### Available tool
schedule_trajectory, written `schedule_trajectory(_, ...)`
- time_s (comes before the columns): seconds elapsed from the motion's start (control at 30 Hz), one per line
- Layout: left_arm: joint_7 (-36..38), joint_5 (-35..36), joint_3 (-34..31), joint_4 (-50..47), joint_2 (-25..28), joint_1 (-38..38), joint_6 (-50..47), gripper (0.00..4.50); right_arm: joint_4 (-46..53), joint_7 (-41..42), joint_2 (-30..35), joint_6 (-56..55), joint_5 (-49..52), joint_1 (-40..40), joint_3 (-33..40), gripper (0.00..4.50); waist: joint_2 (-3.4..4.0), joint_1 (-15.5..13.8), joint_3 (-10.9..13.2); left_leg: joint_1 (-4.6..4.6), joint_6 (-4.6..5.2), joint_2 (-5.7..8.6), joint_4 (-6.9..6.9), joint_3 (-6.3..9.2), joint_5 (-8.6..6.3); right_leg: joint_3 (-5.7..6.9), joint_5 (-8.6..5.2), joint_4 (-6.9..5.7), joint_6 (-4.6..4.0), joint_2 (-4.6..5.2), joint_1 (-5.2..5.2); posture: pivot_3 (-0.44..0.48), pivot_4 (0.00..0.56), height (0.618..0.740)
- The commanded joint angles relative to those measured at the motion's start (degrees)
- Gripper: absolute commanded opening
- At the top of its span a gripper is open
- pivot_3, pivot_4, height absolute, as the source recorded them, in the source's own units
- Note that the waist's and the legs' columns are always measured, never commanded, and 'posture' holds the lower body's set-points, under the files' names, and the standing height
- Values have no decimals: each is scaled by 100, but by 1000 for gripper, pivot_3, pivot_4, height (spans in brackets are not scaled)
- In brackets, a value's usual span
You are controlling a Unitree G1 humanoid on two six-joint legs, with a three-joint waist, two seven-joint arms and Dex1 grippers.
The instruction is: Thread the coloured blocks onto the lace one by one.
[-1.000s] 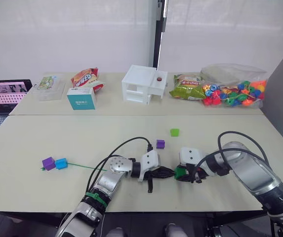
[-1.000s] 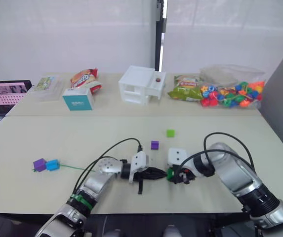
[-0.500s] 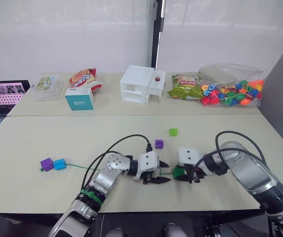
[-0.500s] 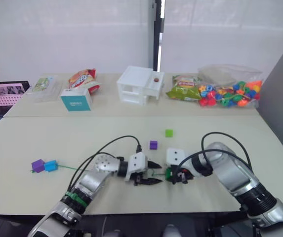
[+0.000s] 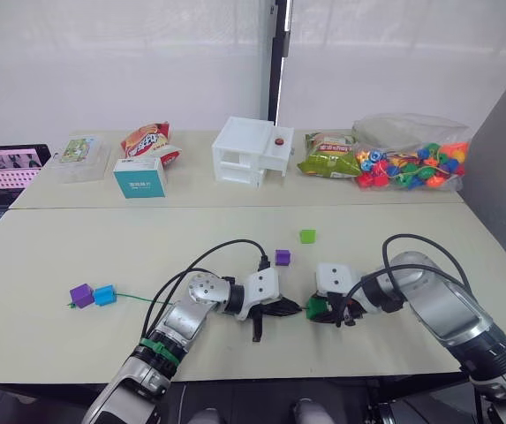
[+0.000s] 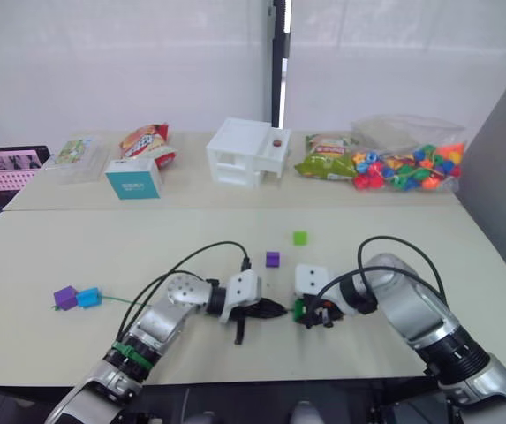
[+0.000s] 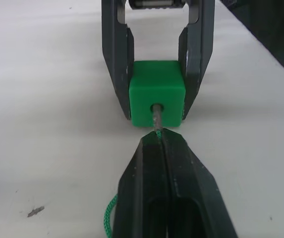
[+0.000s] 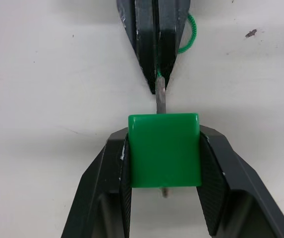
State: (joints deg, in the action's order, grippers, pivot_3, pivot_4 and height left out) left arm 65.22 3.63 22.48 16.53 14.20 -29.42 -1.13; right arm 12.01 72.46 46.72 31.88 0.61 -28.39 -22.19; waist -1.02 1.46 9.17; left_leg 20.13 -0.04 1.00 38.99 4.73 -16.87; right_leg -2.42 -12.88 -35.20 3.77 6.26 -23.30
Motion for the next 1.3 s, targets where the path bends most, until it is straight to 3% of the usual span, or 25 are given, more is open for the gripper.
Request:
schedule_trajectory(0.03, 36, 78, 47, -101, -105, -94, 27, 0, -20, -70, -89, -16, -72, 41, -182, 1191, 0, 2, 0, 0, 0, 0, 0, 0, 0, 0, 0, 0, 0, 0, 0, 0, 150, 740)
schedule_trajectory(0.37, -8, -3, 198, 7, -448, -306, -266, 0, 20, -73, -112, 24, -72, 43, -171, 1191, -3, -26, -1, 1, 0, 0, 2, -1, 0, 0, 0, 1, 0, 0, 2, 0, 150, 740)
schedule_trajectory(0.63, 204, 368, -99, -382, -207, -245, -700, 2534, 0, -58, -135, 20, -81, 33, -186, 1191, -3, -14, -1, 1, 0, 0, 2, 0, 0, 0, 0, 0, 0, 0, 2, 0, 150, 740)
schedule_trajectory(0.83, 509, 504, -343, -576, 517, -238, -762, 4487, 7, -61, -142, 20, -93, 52, -186, 1191, -3, 63, -1, -3, 0, -1, -2, 2, 0, 0, 0, -6, 0, -1, 0, 0, 150, 740)
schedule_trajectory(1.0, 591, 543, -395, -603, 727, -181, -614, 4500, 106, -24, -161, 37, 161, 93, 53, 1191, -3, 51, 0, -1, 0, -1, -2, 5, 0, 0, 0, -9, 0, -1, -3, 0, 150, 740)
schedule_trajectory(1.07, 576, 549, -384, -609, 723, -153, -564, 4500, 173, -63, -185, -51, 289, 55, 246, 2239, -3, 44, 0, 2, 0, -1, -2, 5, 0, 0, 0, -9, 0, 0, -4, 0, 150, 740)
schedule_trajectory(1.2, 487, 591, -384, -660, 553, -83, -400, 4500, 351, -48, 14, 81, 601, 37, 678, 3583, -3, -4, 2, 30, -2, 4, 1, 2, 1, -4, 2, -27, -2, 6, -45, 0, 150, 740)
schedule_trajectory(1.3, 410, 619, -275, -695, 281, -91, -290, 4500, 682, 88, 503, 663, 1245, 450, 1579, 4479, -3, -108, 2, 65, -6, 15, 8, 0, 3, -5, 3, -64, -3, 18, -97, 0, 150, 740)
